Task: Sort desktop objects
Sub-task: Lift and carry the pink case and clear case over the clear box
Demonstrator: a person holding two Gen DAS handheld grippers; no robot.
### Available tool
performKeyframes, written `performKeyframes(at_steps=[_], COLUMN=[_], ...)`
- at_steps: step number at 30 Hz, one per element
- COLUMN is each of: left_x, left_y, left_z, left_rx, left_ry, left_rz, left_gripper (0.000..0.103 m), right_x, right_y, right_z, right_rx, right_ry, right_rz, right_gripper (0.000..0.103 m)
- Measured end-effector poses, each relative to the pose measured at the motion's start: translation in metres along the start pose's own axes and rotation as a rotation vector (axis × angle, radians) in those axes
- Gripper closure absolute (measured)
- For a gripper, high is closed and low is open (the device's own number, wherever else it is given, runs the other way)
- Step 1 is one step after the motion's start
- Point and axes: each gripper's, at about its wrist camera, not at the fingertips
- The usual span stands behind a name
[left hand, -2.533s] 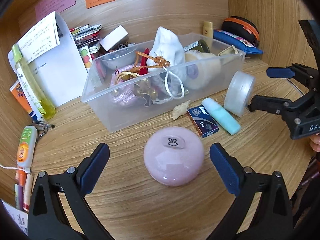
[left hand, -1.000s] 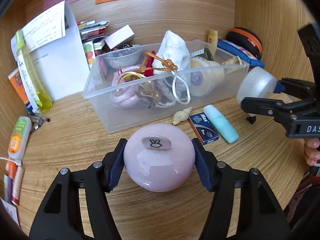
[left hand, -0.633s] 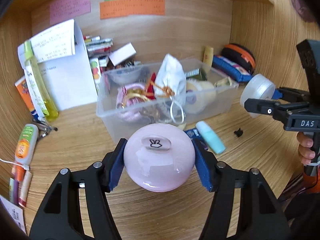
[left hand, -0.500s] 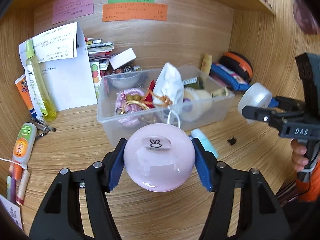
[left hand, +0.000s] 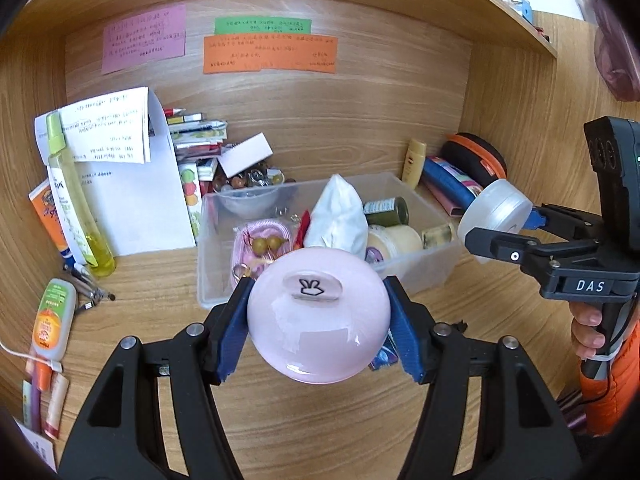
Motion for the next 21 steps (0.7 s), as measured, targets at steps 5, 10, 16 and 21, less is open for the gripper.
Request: performKeyframes(at_steps=[5, 10, 16, 21], left_x=[0.009, 0.021, 0.037, 0.048], left_y=[-0.013, -0.026, -0.041, -0.049], left_z=[-0.005, -0.015, -0.036, -0.053], left_rx=[-0.016, -0.023, -0.020, -0.020], left_ry=[-0.010, -0.021, -0.015, -0.001], left_rz=[0.004, 0.006, 0.024, 0.051], left_gripper=[0.040, 0.040, 0.040, 0.040], right_x=[0.000, 0.002, -0.003, -0.016], right_y=[-0.014, -0.025, -0.039, -0.051], right_z=[-0.013, -0.031, -0.052, -0.070], right_rx=[0.008, 0.033, 0.053, 0.082], right_ry=[0.002, 0.005, 0.016, 0.041], right_rz=[0.013, 0.020, 0.006, -0.027], right_gripper=[0.035, 0.035, 0.035, 0.035])
Point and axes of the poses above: each gripper's, at about its wrist camera, not at the fingertips, and z roughly against the way its jaws point, x to its left, y to its underside, and after that the axes turned 10 degrees about -z, right-handed
